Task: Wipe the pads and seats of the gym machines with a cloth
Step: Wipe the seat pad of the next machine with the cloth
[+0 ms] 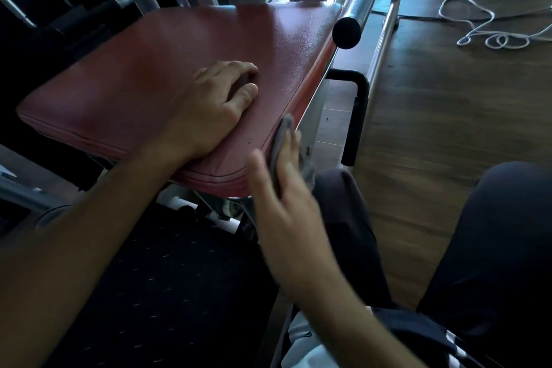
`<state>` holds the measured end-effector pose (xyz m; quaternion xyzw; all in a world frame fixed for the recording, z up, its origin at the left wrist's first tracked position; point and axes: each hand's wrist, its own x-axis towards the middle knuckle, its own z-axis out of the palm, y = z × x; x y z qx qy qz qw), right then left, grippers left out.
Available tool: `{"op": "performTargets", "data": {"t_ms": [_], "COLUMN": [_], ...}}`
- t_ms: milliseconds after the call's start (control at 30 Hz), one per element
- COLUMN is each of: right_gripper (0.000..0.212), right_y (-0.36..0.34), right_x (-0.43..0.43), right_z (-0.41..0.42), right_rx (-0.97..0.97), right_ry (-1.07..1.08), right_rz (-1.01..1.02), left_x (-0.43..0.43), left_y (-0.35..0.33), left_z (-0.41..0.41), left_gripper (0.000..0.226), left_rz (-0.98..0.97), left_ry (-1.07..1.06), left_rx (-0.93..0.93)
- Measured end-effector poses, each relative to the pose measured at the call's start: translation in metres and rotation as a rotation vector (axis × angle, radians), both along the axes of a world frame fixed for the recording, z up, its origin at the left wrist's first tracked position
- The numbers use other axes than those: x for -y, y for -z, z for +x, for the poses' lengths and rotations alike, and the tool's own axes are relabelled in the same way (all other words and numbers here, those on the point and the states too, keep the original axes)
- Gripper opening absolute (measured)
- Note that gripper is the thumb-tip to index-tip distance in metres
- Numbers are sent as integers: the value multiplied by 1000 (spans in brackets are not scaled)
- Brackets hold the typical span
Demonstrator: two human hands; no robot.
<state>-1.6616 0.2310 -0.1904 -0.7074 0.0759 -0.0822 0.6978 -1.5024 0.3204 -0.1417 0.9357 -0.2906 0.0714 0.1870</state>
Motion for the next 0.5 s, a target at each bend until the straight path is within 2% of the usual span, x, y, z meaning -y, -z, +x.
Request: {"op": "performTargets", "data": {"t_ms": [67,233,367,500], "right_gripper": [69,68,75,76], "right_y": [-2,-9,-7,-14], "right_x": [-4,35,12,33], "right_z": [-9,40,2,47], "right_rx": [-6,-95,-75,-123], "right_ry": [-57,16,-86,47], "right_rz": [32,-20,-35,-24], "left_x": [-1,0,0,1], "left_y": [0,-1,1,0], "left_z": [0,1,2,1], "left_gripper": [51,51,51,52], "left_rz": [-1,5,-3,1], "left_ry": [0,-7,7,-12], "left_rx": [3,-9,10,-5]}}
